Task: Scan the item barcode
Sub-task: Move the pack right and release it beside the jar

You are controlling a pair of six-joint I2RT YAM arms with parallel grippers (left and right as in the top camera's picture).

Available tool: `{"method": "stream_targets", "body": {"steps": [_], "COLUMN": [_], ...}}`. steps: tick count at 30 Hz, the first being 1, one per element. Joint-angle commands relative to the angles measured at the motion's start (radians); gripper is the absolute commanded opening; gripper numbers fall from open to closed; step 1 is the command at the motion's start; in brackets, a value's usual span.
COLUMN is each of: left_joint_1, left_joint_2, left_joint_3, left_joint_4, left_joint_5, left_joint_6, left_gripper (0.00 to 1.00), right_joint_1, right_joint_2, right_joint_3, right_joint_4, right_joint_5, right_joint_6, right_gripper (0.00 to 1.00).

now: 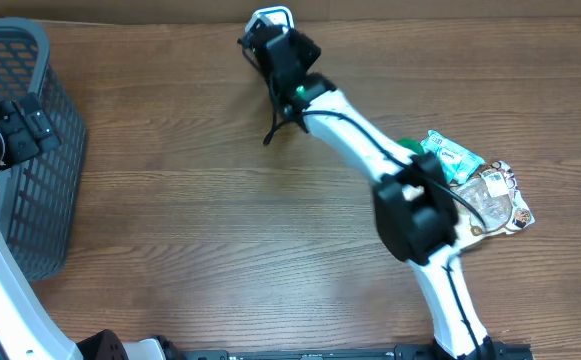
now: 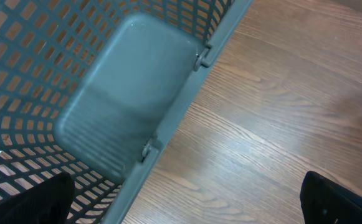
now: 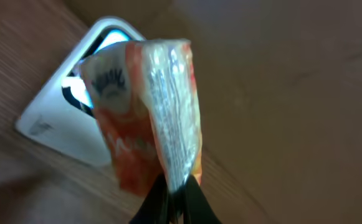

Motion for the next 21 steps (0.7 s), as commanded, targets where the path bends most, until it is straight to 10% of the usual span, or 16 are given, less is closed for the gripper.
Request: {"method": "stream_targets", "body": {"steps": [1, 11, 21], "left_joint_1": [0.003, 0.003, 0.003], "left_joint_2": [0.002, 0.002, 0.002], "left_joint_3": [0.013, 0.013, 0.013], "left_joint_4": [0.001, 0.001, 0.001], "left_joint_5": [-0.009, -0.009, -0.009], "left_joint_6": [0.019, 0.019, 0.019], "left_gripper": [1.0, 1.0, 0.99], "right_joint_1": [0.003, -0.044, -0.278], "right_joint_2": [-0.225, -0.522, -0.54], "right_joint_3": [0.014, 0.014, -0.093], "right_joint_4": [-0.126, -0.833, -1.238], "right_joint_5": [-0.178, -0.279, -0.278], "right_joint_6": [0.277, 0.959, 1.198], "right_gripper": [0.04, 0.04, 0.04]}}
